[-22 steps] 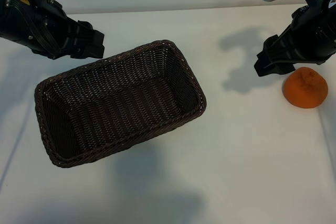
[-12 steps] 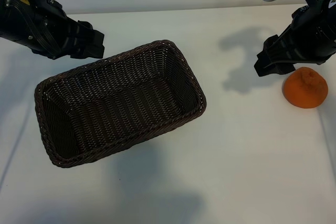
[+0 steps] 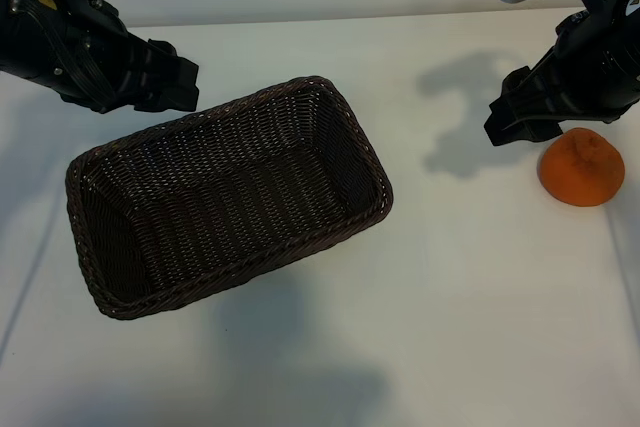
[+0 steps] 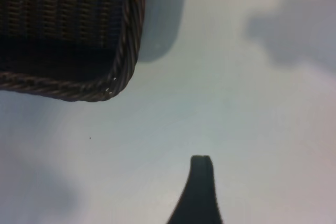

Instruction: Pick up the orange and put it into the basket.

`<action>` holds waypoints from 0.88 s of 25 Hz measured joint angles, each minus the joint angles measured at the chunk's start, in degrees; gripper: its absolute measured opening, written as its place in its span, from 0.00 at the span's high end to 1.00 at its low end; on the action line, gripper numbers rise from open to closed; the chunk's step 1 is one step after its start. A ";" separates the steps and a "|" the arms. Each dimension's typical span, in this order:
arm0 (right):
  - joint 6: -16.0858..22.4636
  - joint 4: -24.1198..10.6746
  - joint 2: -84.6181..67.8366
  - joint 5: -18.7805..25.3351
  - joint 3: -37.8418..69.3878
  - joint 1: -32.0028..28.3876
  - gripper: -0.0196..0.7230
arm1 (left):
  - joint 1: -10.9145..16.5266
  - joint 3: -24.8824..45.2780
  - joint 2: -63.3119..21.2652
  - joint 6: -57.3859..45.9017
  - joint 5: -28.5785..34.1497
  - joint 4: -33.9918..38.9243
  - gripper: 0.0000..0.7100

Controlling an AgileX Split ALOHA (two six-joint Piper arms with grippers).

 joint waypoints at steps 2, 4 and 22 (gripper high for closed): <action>0.00 0.00 0.00 0.00 0.00 0.00 0.17 | 0.00 0.00 0.00 0.00 -0.05 0.00 0.22; 0.00 0.00 0.00 0.00 0.00 0.00 0.17 | 0.00 0.00 0.00 0.00 -0.10 0.00 0.22; 0.00 0.00 0.00 0.38 0.00 0.00 0.17 | 0.00 2.84 -10.65 -27.14 6.45 19.08 0.22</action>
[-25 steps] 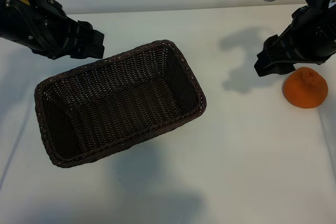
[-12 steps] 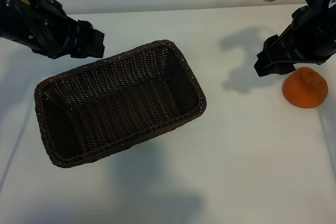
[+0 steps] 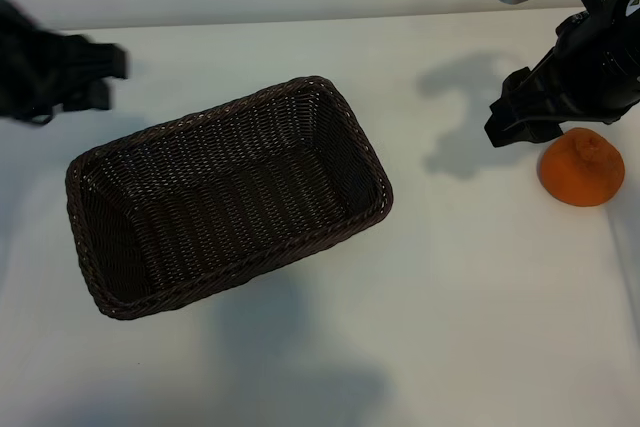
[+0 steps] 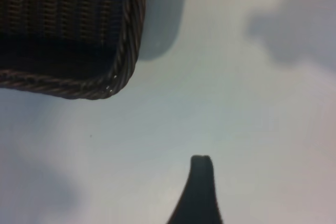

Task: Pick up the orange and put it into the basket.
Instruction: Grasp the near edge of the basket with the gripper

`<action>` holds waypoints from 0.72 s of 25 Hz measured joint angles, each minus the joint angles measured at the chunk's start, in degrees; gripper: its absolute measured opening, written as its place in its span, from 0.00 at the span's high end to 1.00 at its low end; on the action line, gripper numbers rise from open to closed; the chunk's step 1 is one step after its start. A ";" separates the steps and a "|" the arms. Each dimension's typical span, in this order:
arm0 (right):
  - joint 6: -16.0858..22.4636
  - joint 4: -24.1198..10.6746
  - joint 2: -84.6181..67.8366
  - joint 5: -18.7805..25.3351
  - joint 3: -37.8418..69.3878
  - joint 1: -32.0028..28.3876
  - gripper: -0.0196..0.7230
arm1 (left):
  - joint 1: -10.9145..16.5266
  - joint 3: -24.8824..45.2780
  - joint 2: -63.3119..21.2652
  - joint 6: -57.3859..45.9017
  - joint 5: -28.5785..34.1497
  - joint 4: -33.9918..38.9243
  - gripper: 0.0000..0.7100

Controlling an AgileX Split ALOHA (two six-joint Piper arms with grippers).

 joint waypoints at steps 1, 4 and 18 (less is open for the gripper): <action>0.00 0.00 0.00 0.14 0.00 0.00 0.17 | 0.00 1.74 -2.08 -2.54 0.46 1.84 0.22; 0.00 -0.05 0.00 0.90 0.00 0.00 0.17 | 0.00 7.76 -7.29 -9.43 1.08 6.20 0.22; 0.00 -0.05 0.00 1.77 0.00 0.00 0.17 | 0.00 22.30 -8.42 -23.05 -9.10 10.69 0.22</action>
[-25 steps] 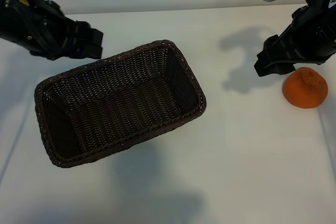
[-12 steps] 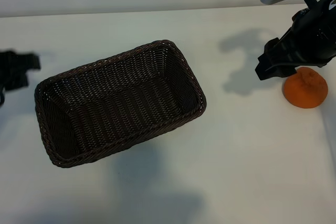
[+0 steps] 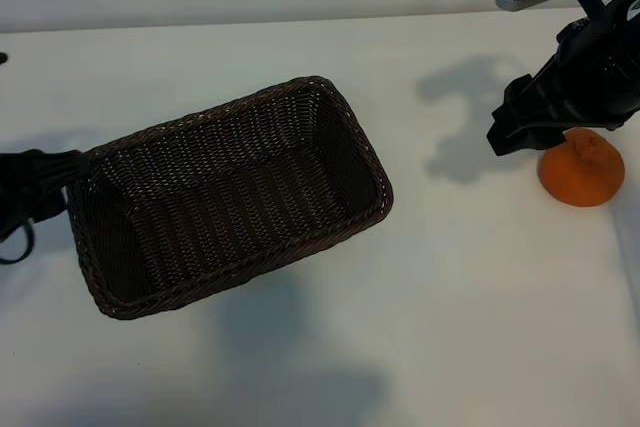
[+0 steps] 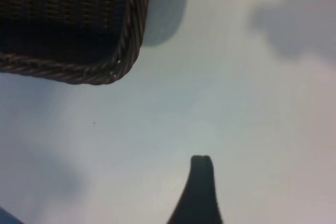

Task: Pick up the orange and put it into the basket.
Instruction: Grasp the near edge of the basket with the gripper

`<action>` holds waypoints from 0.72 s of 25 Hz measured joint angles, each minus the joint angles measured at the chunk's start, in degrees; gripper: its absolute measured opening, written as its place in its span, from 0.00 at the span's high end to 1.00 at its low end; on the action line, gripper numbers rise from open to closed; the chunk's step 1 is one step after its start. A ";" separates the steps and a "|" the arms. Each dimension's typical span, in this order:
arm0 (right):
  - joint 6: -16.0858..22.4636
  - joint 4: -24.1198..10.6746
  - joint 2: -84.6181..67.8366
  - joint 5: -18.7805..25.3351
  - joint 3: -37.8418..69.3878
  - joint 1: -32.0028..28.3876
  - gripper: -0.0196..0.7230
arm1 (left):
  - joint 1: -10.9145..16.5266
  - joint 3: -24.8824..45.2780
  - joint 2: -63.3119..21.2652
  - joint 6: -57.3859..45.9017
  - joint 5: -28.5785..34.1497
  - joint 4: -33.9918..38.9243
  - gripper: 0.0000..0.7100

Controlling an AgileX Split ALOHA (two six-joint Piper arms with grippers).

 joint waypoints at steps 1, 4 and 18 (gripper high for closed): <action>0.00 0.00 0.00 0.00 0.00 0.00 0.17 | 0.00 0.00 1.30 -0.12 -0.75 -0.39 0.22; 0.00 0.00 0.00 0.00 0.00 0.00 0.17 | 0.00 0.00 5.82 -0.30 -2.73 -1.44 0.22; -0.05 0.00 0.00 0.25 0.00 0.00 0.17 | 1.09 0.00 13.81 1.83 -5.00 -6.12 0.22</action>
